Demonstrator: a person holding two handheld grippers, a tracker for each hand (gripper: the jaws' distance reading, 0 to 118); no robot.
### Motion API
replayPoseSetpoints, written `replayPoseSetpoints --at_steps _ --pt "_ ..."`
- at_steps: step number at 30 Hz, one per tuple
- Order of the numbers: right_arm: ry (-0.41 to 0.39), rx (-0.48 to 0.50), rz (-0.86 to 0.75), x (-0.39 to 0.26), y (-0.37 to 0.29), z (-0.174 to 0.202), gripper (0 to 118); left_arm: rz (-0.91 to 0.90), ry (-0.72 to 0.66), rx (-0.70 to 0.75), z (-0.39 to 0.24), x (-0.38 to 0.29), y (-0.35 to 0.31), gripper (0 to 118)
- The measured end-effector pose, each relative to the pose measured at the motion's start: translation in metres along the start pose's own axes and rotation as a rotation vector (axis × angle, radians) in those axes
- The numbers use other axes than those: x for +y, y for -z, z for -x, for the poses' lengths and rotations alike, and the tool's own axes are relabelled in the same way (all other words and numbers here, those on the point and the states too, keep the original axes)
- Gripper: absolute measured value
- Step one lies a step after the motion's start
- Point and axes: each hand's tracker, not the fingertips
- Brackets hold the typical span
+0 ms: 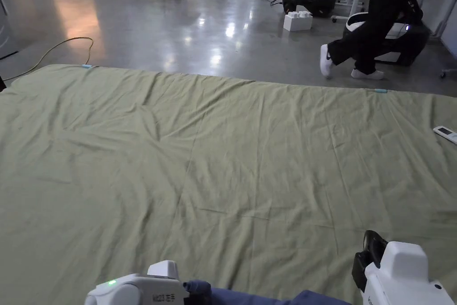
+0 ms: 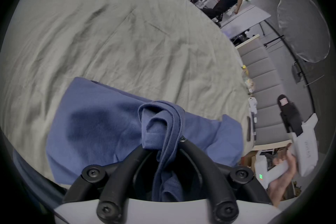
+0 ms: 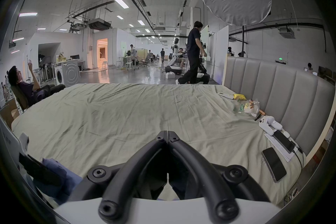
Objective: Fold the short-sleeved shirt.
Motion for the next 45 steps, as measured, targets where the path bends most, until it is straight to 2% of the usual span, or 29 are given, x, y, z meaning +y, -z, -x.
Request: replayPoseSetpoints --at_steps 9,13,16,19,23,24,25,26,30,32,40,45 --pt "0.009 -0.015 0.006 -0.005 0.001 -0.005 1 0.004 -0.03 0.061 -0.01 -0.007 0.019 14" --pt "0.012 -0.011 0.008 -0.007 0.0 -0.004 1 0.021 -0.052 -0.085 -0.01 -0.004 0.003 51" --pt "0.013 -0.013 0.006 -0.007 0.001 -0.006 1 0.008 -0.028 -0.108 -0.01 0.0 -0.019 52" --pt "0.014 -0.017 0.002 -0.006 0.0 -0.008 1 -0.046 0.008 -0.129 -0.008 0.003 -0.046 52" --pt "0.02 -0.019 0.004 -0.007 -0.001 -0.01 1 -0.124 0.073 -0.031 -0.005 0.002 -0.06 48" --pt "0.022 -0.02 0.005 -0.007 -0.001 -0.011 1 -0.135 0.086 0.008 -0.004 0.001 -0.059 42" --pt "0.025 -0.021 0.007 -0.008 -0.001 -0.011 1 -0.132 0.098 0.049 -0.004 -0.001 -0.054 29" --pt "0.029 -0.02 0.009 -0.009 -0.001 -0.011 1 -0.113 0.116 0.073 -0.004 -0.003 -0.049 21" --pt "0.027 -0.017 0.018 -0.012 -0.001 -0.01 1 -0.037 0.148 0.051 -0.011 -0.01 -0.024 21" --pt "0.026 -0.016 0.022 -0.014 0.0 -0.01 1 -0.005 0.195 0.076 -0.021 -0.014 -0.007 17" --pt "0.034 -0.023 0.021 -0.013 0.0 -0.012 1 0.007 0.247 0.012 -0.053 -0.027 0.026 15" --pt "0.032 -0.018 0.024 -0.015 0.001 -0.01 1 0.025 0.263 0.046 -0.053 -0.037 0.046 15"
